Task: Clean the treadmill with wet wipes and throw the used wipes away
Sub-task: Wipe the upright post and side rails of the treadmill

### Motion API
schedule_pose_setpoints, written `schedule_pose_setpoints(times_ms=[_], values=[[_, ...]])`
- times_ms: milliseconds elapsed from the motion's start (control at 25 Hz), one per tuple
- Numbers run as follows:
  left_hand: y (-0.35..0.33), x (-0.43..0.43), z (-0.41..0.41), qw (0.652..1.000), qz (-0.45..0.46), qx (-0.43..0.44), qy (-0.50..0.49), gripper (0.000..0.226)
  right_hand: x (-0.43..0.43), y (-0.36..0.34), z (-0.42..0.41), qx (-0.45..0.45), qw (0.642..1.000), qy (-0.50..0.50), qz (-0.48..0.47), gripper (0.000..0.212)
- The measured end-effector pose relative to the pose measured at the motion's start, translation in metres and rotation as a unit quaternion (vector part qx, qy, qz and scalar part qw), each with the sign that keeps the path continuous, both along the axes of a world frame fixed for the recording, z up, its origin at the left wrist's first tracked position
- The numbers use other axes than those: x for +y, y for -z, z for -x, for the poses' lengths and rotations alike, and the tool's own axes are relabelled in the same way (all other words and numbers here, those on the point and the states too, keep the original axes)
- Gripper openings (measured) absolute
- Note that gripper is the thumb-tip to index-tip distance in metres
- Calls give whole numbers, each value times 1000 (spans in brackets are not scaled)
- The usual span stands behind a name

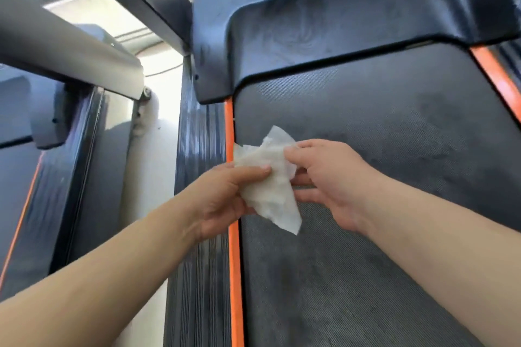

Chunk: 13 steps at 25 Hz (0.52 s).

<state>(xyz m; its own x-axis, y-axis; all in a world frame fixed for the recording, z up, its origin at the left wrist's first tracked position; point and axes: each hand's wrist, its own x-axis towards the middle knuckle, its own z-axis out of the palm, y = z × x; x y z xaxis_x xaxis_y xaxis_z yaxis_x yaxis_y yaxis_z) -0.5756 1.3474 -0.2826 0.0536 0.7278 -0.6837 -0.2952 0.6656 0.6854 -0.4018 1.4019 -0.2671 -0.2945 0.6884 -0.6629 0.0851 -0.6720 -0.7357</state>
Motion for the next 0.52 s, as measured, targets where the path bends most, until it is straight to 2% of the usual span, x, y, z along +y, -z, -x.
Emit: schedule_pose_setpoints(times_ms=[80, 120, 160, 200, 240, 280, 320, 400, 440, 520], values=[[3, 12, 35, 992, 22, 81, -90, 38, 12, 6, 13, -67, 996, -38, -43, 20], [3, 19, 57, 979, 11, 156, -127, 34, 20, 10, 21, -94, 992, -56, -63, 25], [4, 25, 79, 952, -19, 269, -141, 25, 27, 14, 29, -114, 987, -73, -81, 25], [5, 29, 99, 899, -59, 417, -121, 16, 33, 16, 38, -129, 983, -88, -101, 22], [8, 30, 115, 825, -99, 551, -75, 10, 39, 17, 48, -143, 976, -105, -124, 18], [17, 29, 123, 756, -130, 641, -6, 14, 44, 17, 56, -157, 968, -126, -152, 16], [32, 24, 125, 713, -145, 682, 77, 27, 51, 19, 67, -172, 956, -154, -183, 15], [71, 6, 115, 672, -138, 688, 236, 53, 66, 26, 85, -200, 927, -214, -235, 20], [89, -3, 109, 658, -132, 685, 285, 65, 73, 31, 94, -213, 911, -245, -253, 25], [107, -10, 103, 662, -102, 672, 316, 81, 85, 41, 106, -256, 870, -317, -279, 38]])
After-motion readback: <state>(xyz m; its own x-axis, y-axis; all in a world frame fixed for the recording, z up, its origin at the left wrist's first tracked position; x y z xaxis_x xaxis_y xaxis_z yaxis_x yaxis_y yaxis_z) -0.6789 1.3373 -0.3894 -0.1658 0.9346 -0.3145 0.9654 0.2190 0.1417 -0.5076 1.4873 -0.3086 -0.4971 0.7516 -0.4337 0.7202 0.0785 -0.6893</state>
